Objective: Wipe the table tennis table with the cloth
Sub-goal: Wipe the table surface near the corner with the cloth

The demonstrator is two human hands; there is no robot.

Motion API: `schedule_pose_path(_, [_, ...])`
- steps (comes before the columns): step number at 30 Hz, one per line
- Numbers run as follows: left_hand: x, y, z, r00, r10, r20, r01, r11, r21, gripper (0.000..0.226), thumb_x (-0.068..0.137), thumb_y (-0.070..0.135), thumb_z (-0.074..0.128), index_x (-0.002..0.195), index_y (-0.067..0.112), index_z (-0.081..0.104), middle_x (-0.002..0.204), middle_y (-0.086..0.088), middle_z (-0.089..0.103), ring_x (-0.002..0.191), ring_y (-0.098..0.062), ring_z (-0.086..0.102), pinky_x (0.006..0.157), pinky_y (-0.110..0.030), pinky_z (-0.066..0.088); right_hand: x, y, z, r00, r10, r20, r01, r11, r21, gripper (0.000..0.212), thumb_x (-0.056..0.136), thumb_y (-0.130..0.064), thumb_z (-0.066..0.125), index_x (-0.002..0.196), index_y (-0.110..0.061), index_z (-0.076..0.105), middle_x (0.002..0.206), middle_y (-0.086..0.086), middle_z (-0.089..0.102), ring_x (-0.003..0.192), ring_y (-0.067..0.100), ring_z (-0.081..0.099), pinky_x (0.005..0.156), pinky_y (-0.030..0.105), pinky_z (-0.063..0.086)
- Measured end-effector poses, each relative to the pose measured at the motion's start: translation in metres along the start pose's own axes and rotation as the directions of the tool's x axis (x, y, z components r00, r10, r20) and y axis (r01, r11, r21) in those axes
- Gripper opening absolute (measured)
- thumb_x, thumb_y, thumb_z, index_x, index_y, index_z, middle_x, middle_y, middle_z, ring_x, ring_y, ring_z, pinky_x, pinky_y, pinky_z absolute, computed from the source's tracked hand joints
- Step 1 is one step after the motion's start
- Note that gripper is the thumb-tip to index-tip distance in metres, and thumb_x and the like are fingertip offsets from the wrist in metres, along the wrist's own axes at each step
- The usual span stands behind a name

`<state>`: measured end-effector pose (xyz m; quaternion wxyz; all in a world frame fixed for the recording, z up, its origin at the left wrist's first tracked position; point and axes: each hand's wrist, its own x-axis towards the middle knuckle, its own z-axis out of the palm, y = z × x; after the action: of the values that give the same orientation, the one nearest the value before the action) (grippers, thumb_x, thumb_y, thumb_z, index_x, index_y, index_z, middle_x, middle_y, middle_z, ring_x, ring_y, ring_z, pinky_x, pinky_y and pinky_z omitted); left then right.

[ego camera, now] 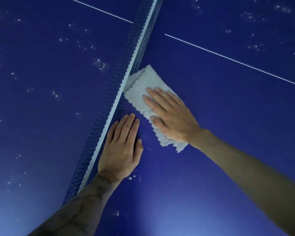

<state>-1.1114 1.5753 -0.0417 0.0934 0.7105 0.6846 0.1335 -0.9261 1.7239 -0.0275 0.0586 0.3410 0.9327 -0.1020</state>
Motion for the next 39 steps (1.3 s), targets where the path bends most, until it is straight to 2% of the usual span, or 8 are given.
schedule_pose_path(7, [-0.003, -0.001, 0.002, 1.000, 0.005, -0.013, -0.005, 1.000, -0.022, 0.054, 0.106, 0.027, 0.044, 0.154, 0.001, 0.046, 0.165, -0.013, 0.040, 0.154, -0.027, 0.035, 0.130, -0.045, 0.022, 0.039, 0.014, -0.018, 0.903, 0.427, -0.041, -0.420, 0.899, 0.121, 0.064, 0.114, -0.044, 0.019, 0.171, -0.022, 0.002, 0.179, 0.001, -0.006, 0.165, 0.019, -0.009, 0.133, 0.039, -0.007])
schedule_pose_path(15, [-0.041, -0.003, -0.014, 0.998, -0.054, -0.023, 0.050, 0.988, -0.148, 0.047, 0.107, 0.018, 0.041, 0.149, -0.002, 0.051, 0.158, -0.014, 0.047, 0.149, -0.029, 0.041, 0.125, -0.048, 0.032, -0.050, -0.047, 0.009, 0.996, 0.090, -0.024, -0.089, 0.995, 0.034, 0.063, 0.114, -0.043, 0.024, 0.171, -0.019, 0.013, 0.179, 0.003, 0.004, 0.166, 0.022, 0.001, 0.134, 0.044, 0.004])
schedule_pose_path(20, [-0.113, -0.008, -0.020, 0.990, -0.131, 0.045, 0.134, 0.989, -0.060, 0.054, 0.106, 0.023, 0.039, 0.154, 0.000, 0.044, 0.164, -0.012, 0.039, 0.153, -0.029, 0.036, 0.131, -0.038, 0.016, -0.023, -0.017, -0.006, 0.917, 0.398, -0.027, -0.394, 0.915, 0.087, 0.063, 0.114, -0.044, 0.018, 0.171, -0.021, 0.003, 0.179, 0.001, -0.005, 0.165, 0.018, -0.007, 0.134, 0.042, -0.003])
schedule_pose_path(23, [-0.124, -0.010, -0.016, 0.990, -0.130, 0.054, 0.131, 0.991, -0.010, 0.058, 0.105, 0.025, 0.039, 0.157, 0.000, 0.040, 0.166, -0.012, 0.036, 0.155, -0.027, 0.031, 0.132, -0.036, 0.010, 0.014, -0.033, -0.005, 0.910, 0.411, -0.062, -0.401, 0.907, 0.130, 0.065, 0.112, -0.045, 0.017, 0.171, -0.020, 0.005, 0.179, 0.004, -0.004, 0.165, 0.021, -0.006, 0.134, 0.043, -0.004])
schedule_pose_path(30, [-0.123, -0.013, -0.014, 0.994, -0.107, 0.027, 0.108, 0.994, -0.010, 0.058, 0.104, 0.025, 0.040, 0.157, 0.000, 0.039, 0.165, -0.013, 0.037, 0.156, -0.027, 0.029, 0.132, -0.037, 0.011, -0.047, -0.080, 0.019, 0.998, -0.057, -0.027, 0.057, 0.998, 0.003, 0.066, 0.113, -0.044, 0.032, 0.171, -0.019, 0.013, 0.179, 0.005, 0.005, 0.166, 0.025, 0.003, 0.134, 0.045, 0.007])
schedule_pose_path(32, [-0.122, -0.012, -0.014, 0.993, -0.114, 0.027, 0.114, 0.993, -0.002, 0.058, 0.104, 0.025, 0.041, 0.157, 0.000, 0.040, 0.165, -0.013, 0.037, 0.155, -0.027, 0.029, 0.132, -0.034, 0.008, -0.054, -0.058, 0.014, 1.000, -0.002, -0.008, 0.002, 1.000, 0.002, 0.065, 0.113, -0.043, 0.031, 0.171, -0.020, 0.014, 0.179, 0.004, 0.006, 0.165, 0.025, 0.005, 0.134, 0.045, 0.006])
schedule_pose_path(36, [-0.121, -0.012, -0.015, 0.994, -0.105, 0.019, 0.105, 0.994, -0.009, 0.057, 0.105, 0.025, 0.041, 0.156, -0.001, 0.041, 0.164, -0.013, 0.038, 0.155, -0.028, 0.031, 0.132, -0.034, 0.008, -0.023, -0.042, 0.001, 0.949, 0.313, -0.044, -0.311, 0.949, 0.043, 0.064, 0.113, -0.044, 0.019, 0.171, -0.020, 0.007, 0.179, 0.003, 0.000, 0.165, 0.021, -0.002, 0.134, 0.043, -0.001])
schedule_pose_path(39, [-0.121, -0.011, -0.015, 0.995, -0.100, 0.014, 0.100, 0.995, -0.010, 0.057, 0.105, 0.024, 0.041, 0.156, -0.001, 0.042, 0.164, -0.014, 0.040, 0.154, -0.028, 0.032, 0.132, -0.035, 0.009, -0.008, -0.077, 0.005, 0.953, 0.299, -0.049, -0.295, 0.953, 0.074, 0.065, 0.113, -0.045, 0.020, 0.171, -0.019, 0.007, 0.179, 0.006, -0.001, 0.165, 0.025, -0.002, 0.134, 0.046, 0.000])
